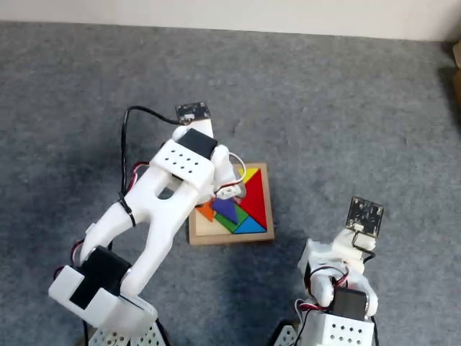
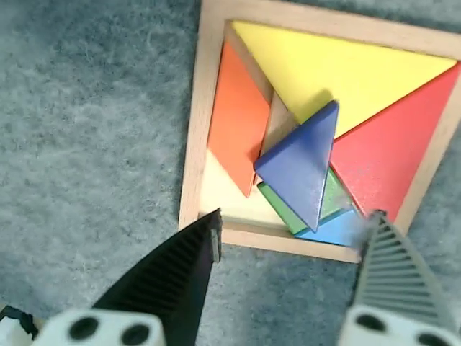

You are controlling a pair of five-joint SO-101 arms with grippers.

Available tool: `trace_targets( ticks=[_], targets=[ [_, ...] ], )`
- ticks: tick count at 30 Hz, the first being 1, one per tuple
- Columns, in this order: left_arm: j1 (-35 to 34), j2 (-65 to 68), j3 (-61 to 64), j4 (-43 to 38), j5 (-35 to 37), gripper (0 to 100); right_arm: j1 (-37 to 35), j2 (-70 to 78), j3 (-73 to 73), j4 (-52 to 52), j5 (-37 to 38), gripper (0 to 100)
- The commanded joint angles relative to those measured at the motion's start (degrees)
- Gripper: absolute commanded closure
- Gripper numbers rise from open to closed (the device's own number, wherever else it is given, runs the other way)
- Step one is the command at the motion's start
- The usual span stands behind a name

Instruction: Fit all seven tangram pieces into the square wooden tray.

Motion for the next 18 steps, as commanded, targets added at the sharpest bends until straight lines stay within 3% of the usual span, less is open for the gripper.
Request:
trace_targets(
  ticks=[1, 7, 12, 18],
  targets=[
    [0.7, -1.1, -0.8, 0.8, 0.5, 69, 0.4, -0.7, 5.1, 0.4, -0.5, 99.3],
    [0.3, -1.1, -4.6, 0.7, 0.1, 77, 0.4, -0.7, 5.1, 0.4, -0.5, 99.3],
    [0.3, -1.1, -8.0, 2.9, -0.1, 99, 0.4, -0.7, 5.1, 0.4, -0.5, 99.3],
    [-0.1, -1.5, -11.6, 9.4, -1.7, 99, 0.4, -0.7, 5.1, 0.4, -0.5, 99.3]
  ],
)
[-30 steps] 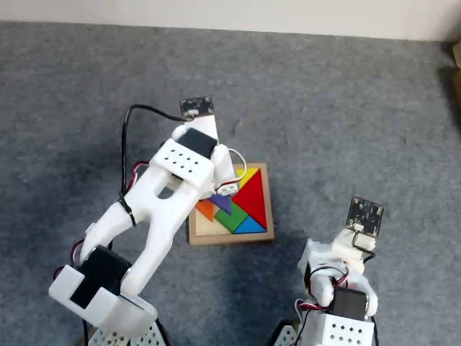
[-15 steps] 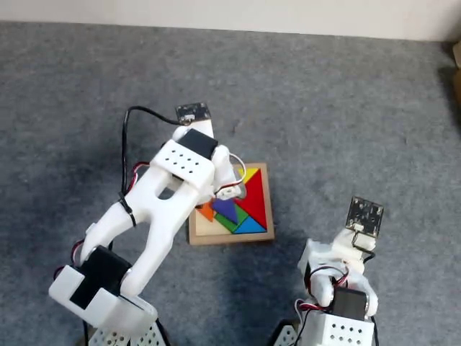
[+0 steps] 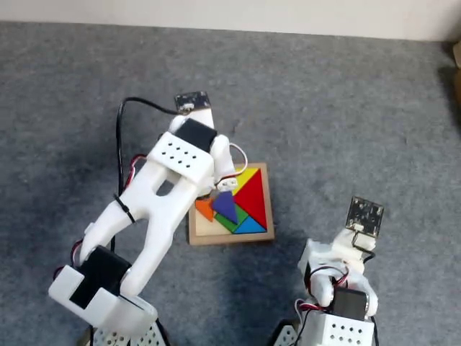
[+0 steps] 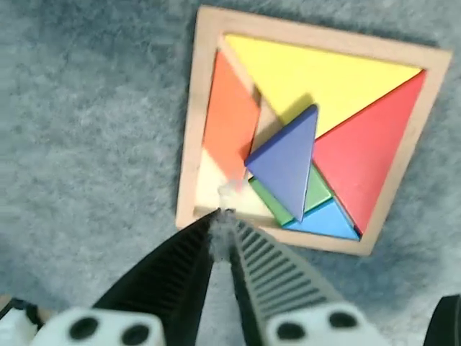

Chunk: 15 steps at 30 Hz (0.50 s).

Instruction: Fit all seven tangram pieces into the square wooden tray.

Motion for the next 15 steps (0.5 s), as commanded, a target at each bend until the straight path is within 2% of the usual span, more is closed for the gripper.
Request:
trace_targets(
  ticks=[1, 6, 8, 13, 15],
  targets=[
    [-0.3, -2.3, -3.6, 2.9, -2.3, 99, 0.4, -0.7, 5.1, 0.4, -0.5, 99.3],
    [-4.1, -13.0, 0.4, 2.8, -3.2, 100, 0.3, -0.7, 5.1, 0.3, -0.6, 99.3],
    [-6.1, -18.3, 3.2, 2.7, -5.9, 100, 0.3, -0.7, 5.1, 0.2, -0.4, 99.3],
    [-13.5, -29.2, 14.3, -4.9, -11.0, 100, 4.4, -0.7, 3.7, -0.7, -0.1, 99.3],
    [-17.3, -32.0, 20.0, -8.9, -13.5, 100, 5.1, -0.7, -0.2, -5.3, 3.7, 99.3]
  ],
)
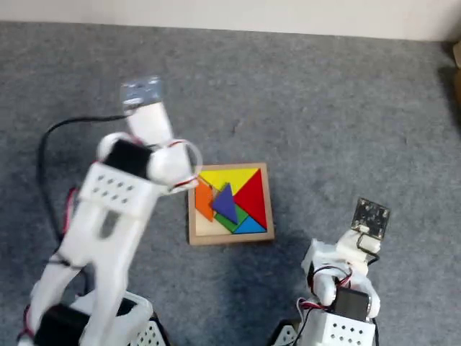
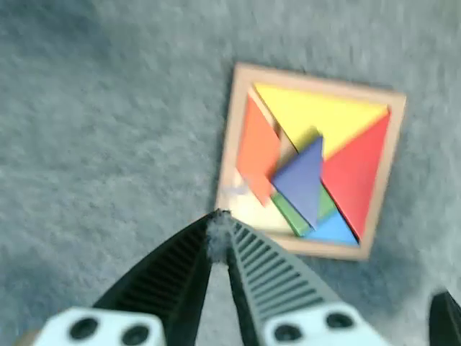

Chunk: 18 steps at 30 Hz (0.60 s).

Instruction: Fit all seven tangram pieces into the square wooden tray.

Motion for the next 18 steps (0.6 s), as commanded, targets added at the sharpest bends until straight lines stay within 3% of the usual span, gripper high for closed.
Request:
trace_targets(
  ticks=[1, 4, 9, 18],
  targets=[
    [-6.9, -6.5, 8.6, -6.9, -4.6, 100, 2.0, -0.7, -1.7, -7.4, 6.4, 99.3],
    [-11.9, -8.9, 17.2, -13.9, -6.3, 100, 2.0, 0.0, -4.9, -12.9, 11.9, 99.3],
    [-17.1, -12.3, 29.3, -25.3, -6.7, 100, -5.1, 4.3, -11.8, -12.8, 12.3, 99.3],
    [-17.7, -17.4, 46.2, -43.0, -6.8, 100, -20.7, 38.0, -36.4, -13.1, 12.0, 99.3]
  ],
)
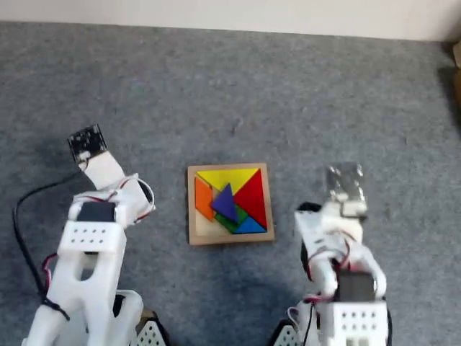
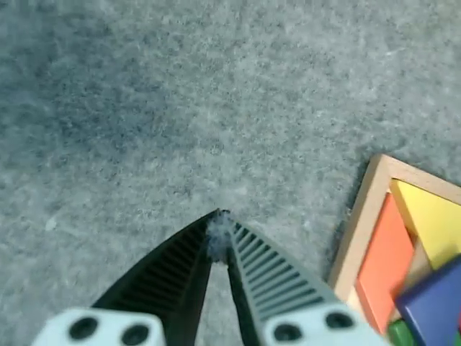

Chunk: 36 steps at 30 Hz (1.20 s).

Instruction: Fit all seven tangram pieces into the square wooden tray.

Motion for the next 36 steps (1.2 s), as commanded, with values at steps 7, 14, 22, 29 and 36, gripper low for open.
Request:
trace_targets(
  ticks=[7, 14, 22, 29, 36],
  targets=[
    [-5.5, -2.1, 3.0, -6.9, -0.5, 100, -20.0, 34.4, -25.2, -2.0, 0.6, 99.2],
    [-12.0, -1.9, 3.3, -10.7, -0.4, 100, -26.3, 50.6, -32.7, -10.4, 0.6, 99.2],
    [-13.1, -1.9, 3.5, -11.6, -0.4, 100, -31.6, 66.2, -37.6, -18.3, 0.6, 99.2],
    [-13.0, -1.9, 3.5, -11.6, -0.4, 100, -33.6, 76.9, -41.5, -20.4, 0.6, 99.2],
    [-12.9, -1.9, 3.5, -11.6, -0.4, 100, -32.5, 84.9, -45.6, -20.4, 1.0, 99.2]
  ],
)
